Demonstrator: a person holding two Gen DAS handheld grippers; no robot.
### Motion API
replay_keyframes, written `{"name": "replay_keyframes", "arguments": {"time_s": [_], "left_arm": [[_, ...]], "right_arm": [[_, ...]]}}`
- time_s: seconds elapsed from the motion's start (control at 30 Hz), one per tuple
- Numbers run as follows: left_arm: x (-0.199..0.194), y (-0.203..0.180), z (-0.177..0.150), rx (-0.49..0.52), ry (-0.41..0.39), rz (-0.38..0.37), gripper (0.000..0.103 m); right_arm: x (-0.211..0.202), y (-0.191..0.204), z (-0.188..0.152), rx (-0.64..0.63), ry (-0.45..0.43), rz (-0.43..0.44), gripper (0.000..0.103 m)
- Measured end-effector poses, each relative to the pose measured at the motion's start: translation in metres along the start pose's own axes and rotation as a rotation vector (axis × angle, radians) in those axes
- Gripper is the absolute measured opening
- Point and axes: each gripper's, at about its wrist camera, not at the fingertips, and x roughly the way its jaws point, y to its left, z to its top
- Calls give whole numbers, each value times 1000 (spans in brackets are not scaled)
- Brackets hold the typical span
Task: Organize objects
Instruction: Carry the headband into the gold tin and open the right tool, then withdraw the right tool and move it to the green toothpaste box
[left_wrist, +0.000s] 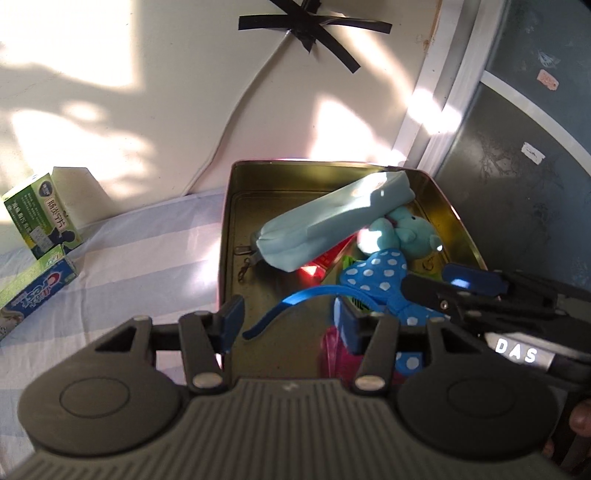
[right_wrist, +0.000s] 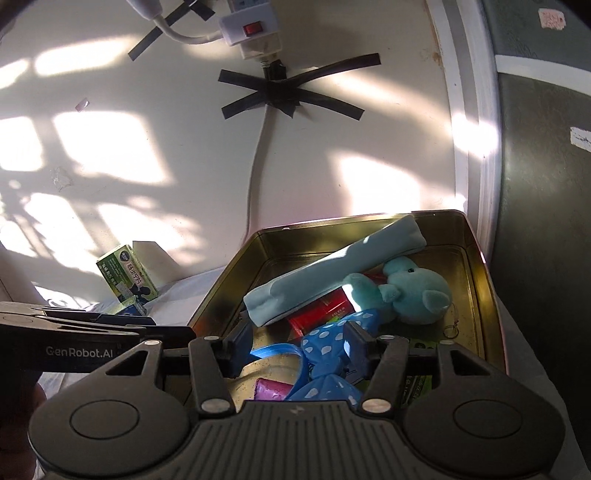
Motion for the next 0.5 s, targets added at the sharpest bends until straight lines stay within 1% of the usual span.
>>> {"name": "replay_keyframes", "arguments": {"time_s": [0.27, 0.5], "left_arm": [[-20, 49, -26, -41, -2, 83, 56], [-27, 111, -52, -121, 44, 169, 57]], "right_arm": [[8, 62, -11, -120, 34, 70, 55], [26, 124, -19, -195, 78, 144, 55]]}}
